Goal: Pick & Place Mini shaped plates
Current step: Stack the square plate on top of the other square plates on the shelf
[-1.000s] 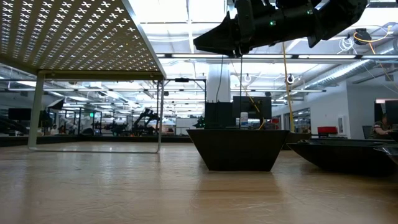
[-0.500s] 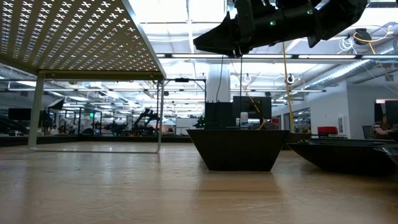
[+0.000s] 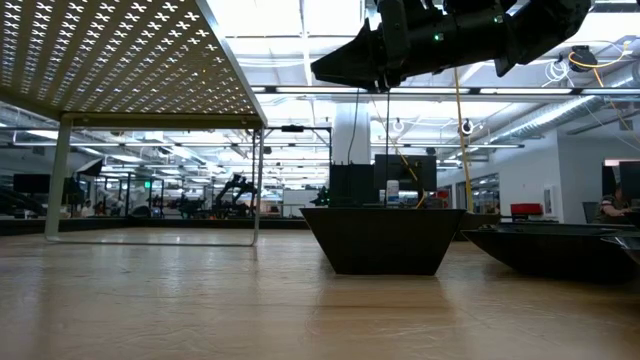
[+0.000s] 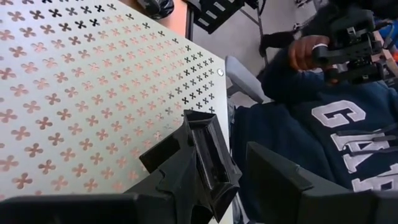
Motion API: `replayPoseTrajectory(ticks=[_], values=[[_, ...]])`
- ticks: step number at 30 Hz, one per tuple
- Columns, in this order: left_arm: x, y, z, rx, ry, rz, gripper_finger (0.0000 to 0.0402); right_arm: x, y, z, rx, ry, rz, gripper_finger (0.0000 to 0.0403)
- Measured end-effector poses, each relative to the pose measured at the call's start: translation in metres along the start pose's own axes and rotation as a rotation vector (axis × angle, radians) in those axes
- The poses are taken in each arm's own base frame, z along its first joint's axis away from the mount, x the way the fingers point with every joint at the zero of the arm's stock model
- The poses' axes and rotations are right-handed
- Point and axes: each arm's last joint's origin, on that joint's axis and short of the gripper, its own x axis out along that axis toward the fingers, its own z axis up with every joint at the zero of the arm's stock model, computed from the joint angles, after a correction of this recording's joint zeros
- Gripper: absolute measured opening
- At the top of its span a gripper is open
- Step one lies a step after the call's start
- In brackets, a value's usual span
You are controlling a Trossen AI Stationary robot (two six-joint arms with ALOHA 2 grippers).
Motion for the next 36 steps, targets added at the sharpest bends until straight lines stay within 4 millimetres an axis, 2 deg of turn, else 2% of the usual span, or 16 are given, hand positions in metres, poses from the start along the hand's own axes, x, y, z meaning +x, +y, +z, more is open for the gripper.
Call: replayPoseTrajectory(ticks=[13,23,36], values=[[0.003,0.005,0.010,-0.031,-0.023,0.008,0.0147,0.000,0.000,0.000,0.006,0.000,0.000,0.0155],[0.003,0.004,0.009,-0.095,0.034,-0.023,0.0147,0.000,0.000,0.000,0.006,0.000,0.000,0.0155],[0.003,0.002,0.009,-0.084,0.052,-0.057,0.0147,0.000,0.000,0.000,0.007,0.000,0.000,0.0155]])
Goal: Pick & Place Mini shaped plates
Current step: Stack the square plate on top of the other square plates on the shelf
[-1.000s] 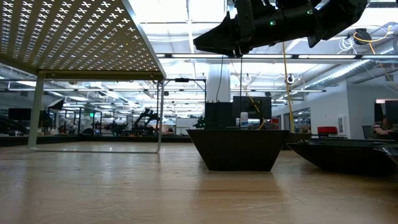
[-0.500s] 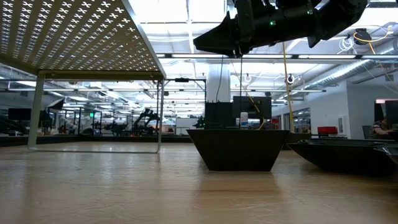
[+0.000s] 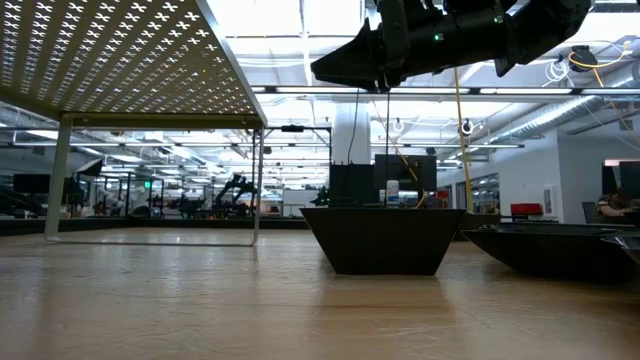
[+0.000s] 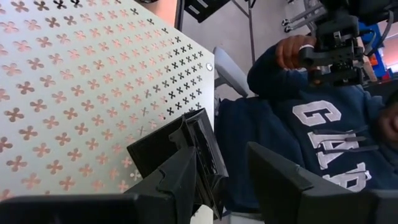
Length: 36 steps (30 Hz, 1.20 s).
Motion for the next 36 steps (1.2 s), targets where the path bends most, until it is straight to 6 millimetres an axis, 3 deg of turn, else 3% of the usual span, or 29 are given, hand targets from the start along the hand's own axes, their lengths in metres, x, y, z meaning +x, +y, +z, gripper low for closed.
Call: replayPoseTrajectory(ticks=[7,18,27,36], values=[[-0.002,0.000,0.003,0.016,0.012,-0.019,0.0147,0.000,0.000,0.000,0.000,0.000,0.000,0.0155],[-0.028,-0.006,0.012,0.124,-0.068,-0.086,0.0147,0.000,0.000,0.000,0.000,0.000,0.000,0.0155],[-0.061,-0.007,0.019,0.322,-0.133,-0.146,0.0147,0.000,0.000,0.000,0.000,0.000,0.000,0.0155],[-0.098,-0.001,0.027,0.704,-0.275,-0.105,0.0147,0.000,0.000,0.000,0.000,0.000,0.000,0.0155]])
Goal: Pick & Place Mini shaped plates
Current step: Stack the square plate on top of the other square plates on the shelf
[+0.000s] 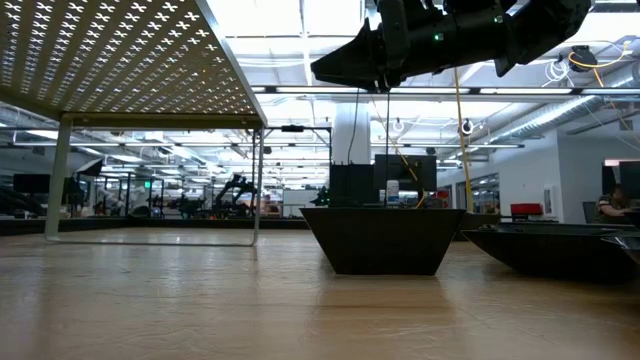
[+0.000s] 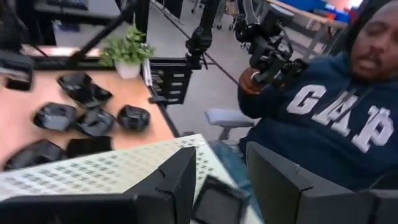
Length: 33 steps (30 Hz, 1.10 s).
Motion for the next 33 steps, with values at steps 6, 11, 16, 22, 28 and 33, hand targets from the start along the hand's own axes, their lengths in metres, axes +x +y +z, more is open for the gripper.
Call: replayPoseTrajectory(ticks=[6,11,16,22,28,33], values=[[-0.021,0.020,-0.008,0.039,-0.070,0.169,0.0147,0.000,0.000,0.000,-0.001,0.004,0.001,0.0155],[-0.035,0.040,-0.027,0.042,-0.147,0.262,0.0147,0.000,0.000,-0.003,0.004,0.027,0.004,0.0155],[-0.047,0.058,-0.046,0.069,-0.252,0.345,0.0147,0.000,0.000,-0.006,0.040,0.063,0.004,0.0155],[-0.071,0.071,-0.054,0.063,-0.355,0.446,0.0147,-0.001,-0.012,-0.017,0.138,0.186,-0.031,0.0155],[-0.079,0.076,-0.053,0.134,-0.376,0.524,0.0147,-0.013,-0.027,-0.035,0.177,0.447,-0.088,0.0155],[-0.074,0.079,-0.053,0.188,-0.336,0.574,0.0147,-0.029,-0.025,-0.055,0.071,0.713,-0.051,0.0155]])
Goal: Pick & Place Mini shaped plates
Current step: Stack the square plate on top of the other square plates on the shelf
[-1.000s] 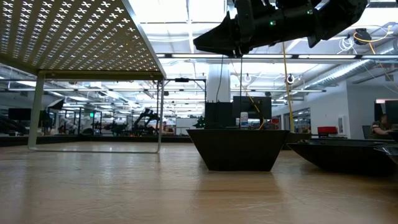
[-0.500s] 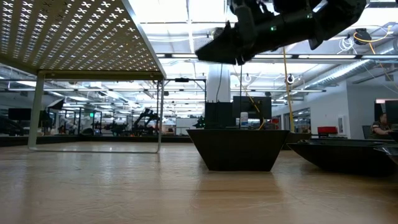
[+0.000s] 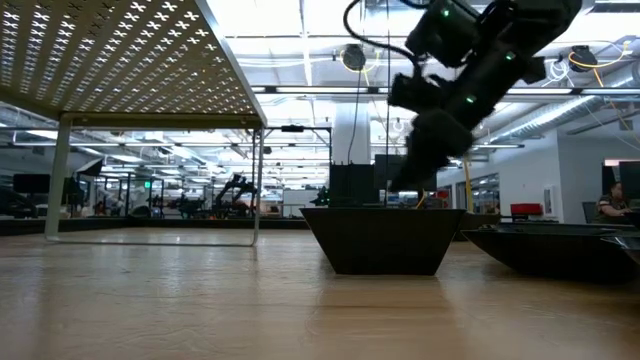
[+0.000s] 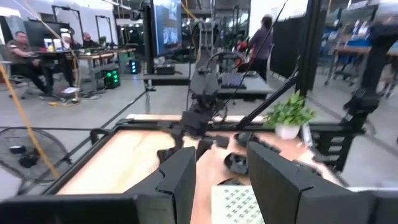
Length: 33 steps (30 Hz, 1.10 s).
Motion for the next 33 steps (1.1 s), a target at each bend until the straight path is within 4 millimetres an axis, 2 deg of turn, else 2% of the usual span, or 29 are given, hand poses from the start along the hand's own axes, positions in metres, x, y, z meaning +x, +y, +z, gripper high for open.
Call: replayPoseTrajectory(ticks=[4,10,19,23,27,33], values=[[0.005,-0.002,-0.002,0.013,0.025,0.014,0.0147,-0.001,0.004,-0.010,-0.082,0.092,0.005,0.0155],[0.012,-0.005,-0.005,0.022,0.066,0.015,0.0147,-0.004,0.010,-0.015,-0.196,0.137,0.028,0.0155],[0.017,-0.007,-0.007,0.031,0.094,0.015,0.0147,-0.002,0.012,-0.018,-0.199,0.163,0.025,0.0155],[0.018,-0.008,-0.007,0.032,0.096,0.015,0.0147,0.000,0.003,-0.018,0.006,0.161,-0.064,0.0155],[0.018,-0.008,-0.007,0.029,0.096,0.016,0.0147,0.003,-0.010,-0.019,0.213,0.193,-0.048,0.0155],[0.018,-0.008,-0.007,0.029,0.096,0.016,0.0147,0.004,-0.025,-0.025,0.372,0.253,-0.096,0.0155]])
